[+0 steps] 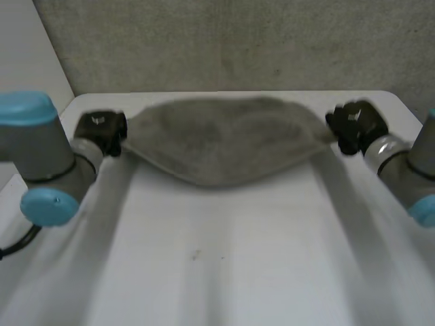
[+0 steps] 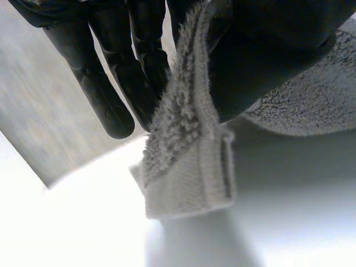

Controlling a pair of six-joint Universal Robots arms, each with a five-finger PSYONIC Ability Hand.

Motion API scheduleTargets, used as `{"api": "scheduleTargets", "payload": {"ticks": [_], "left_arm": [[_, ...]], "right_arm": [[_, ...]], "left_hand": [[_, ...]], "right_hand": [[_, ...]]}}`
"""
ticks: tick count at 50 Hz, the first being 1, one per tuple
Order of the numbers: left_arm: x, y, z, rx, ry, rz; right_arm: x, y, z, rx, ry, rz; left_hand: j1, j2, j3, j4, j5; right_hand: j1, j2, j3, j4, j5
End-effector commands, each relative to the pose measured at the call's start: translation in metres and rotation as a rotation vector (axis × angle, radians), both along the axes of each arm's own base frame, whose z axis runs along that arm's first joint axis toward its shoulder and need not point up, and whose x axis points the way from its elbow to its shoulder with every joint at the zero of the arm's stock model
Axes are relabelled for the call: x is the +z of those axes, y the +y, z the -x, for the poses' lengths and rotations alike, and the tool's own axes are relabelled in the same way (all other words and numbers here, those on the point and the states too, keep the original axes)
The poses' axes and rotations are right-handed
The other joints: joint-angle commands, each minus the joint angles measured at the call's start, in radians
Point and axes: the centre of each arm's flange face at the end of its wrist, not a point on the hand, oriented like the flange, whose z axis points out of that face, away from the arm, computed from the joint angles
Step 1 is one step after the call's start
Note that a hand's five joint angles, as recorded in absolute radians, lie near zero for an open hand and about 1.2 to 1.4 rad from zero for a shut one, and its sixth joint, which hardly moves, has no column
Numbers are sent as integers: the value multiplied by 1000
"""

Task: Fold the towel.

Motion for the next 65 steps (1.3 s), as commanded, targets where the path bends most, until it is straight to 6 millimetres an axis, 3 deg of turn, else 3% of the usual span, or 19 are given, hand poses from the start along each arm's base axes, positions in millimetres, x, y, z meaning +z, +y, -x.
{"api": "scheduleTargets", "payload": {"ticks": [1, 4, 6, 7, 9, 14, 20, 26, 28, 29, 33, 41, 49, 55, 56, 57, 58, 59, 65], "left_arm": [[-49, 31, -10, -2, -61, -174], [-53, 51, -15, -27, -151, -223], [-43, 81, -25, -64, -292, -287], [-43, 81, -25, -65, -293, -287], [-37, 98, -32, -82, -353, -336], [-3, 163, -58, -117, -436, -533], [18, 180, -61, -138, -428, -559], [35, 155, -57, -118, -385, -413], [39, 144, -54, -109, -374, -358], [38, 132, -51, -104, -366, -321], [24, 91, -38, -97, -361, -258], [-14, 37, -24, -66, -343, -301], [-39, -1, -16, 20, -347, -286], [-42, -11, -12, 28, -345, -266], [-43, -12, -11, 28, -343, -258], [-43, -13, -11, 28, -344, -254], [-43, -13, -11, 28, -344, -254], [-43, -12, -9, 22, -346, -249], [-37, -4, 4, -7, -340, -227]], "right_arm": [[-43, 33, 11, 28, 193, -228], [-39, 41, 18, 33, 240, -276], [-24, 65, 32, 52, 326, -386], [-24, 65, 32, 52, 327, -386], [-14, 93, 46, 96, 417, -531], [1, 123, 69, 159, 510, -669], [28, 130, 72, 171, 505, -563], [28, 115, 67, 176, 461, -501], [22, 89, 67, 118, 406, -463], [22, 88, 67, 118, 405, -463], [15, 55, 52, 62, 329, -394], [-15, 6, 12, 9, 342, -186], [-44, -28, -16, 0, 323, 23], [-58, -38, -24, 2, 311, 80], [-61, -40, -27, 3, 308, 88], [-63, -41, -27, -3, 306, 87], [-63, -41, -27, -3, 306, 87], [-66, -40, -28, -10, 312, 83], [-47, -39, -27, -61, 274, 104]], "left_hand": [[210, 178, 179, 178, 181], [210, 178, 179, 178, 181], [210, 178, 179, 178, 181], [210, 178, 179, 178, 181], [210, 178, 179, 178, 181], [210, 178, 179, 178, 181], [210, 178, 179, 178, 181], [210, 178, 179, 178, 181], [210, 178, 179, 178, 181], [210, 178, 179, 178, 181], [210, 178, 179, 178, 181], [210, 178, 179, 178, 181], [210, 178, 179, 178, 181], [210, 178, 179, 178, 181], [-60, -92, -91, -92, -89], [-676, -708, -707, -708, -705], [-682, -714, -713, -714, -712], [-1012, -1044, -1043, -1044, -1041], [-1011, -1043, -1042, -1043, -1040]], "right_hand": [[427, 219, 207, 199, 232], [427, 219, 207, 199, 232], [427, 219, 207, 199, 232], [427, 219, 207, 199, 232], [427, 219, 207, 199, 232], [427, 219, 207, 199, 232], [427, 219, 207, 199, 232], [427, 219, 207, 199, 232], [427, 219, 207, 199, 232], [427, 219, 207, 199, 232], [427, 219, 207, 199, 232], [427, 219, 207, 199, 232], [427, 219, 207, 199, 232], [427, 219, 207, 199, 232], [102, -106, -118, -125, -92], [-573, -780, -792, -800, -767], [-579, -787, -799, -807, -774], [-795, -1003, -1015, -1022, -989], [-795, -1003, -1015, -1022, -989]]}}
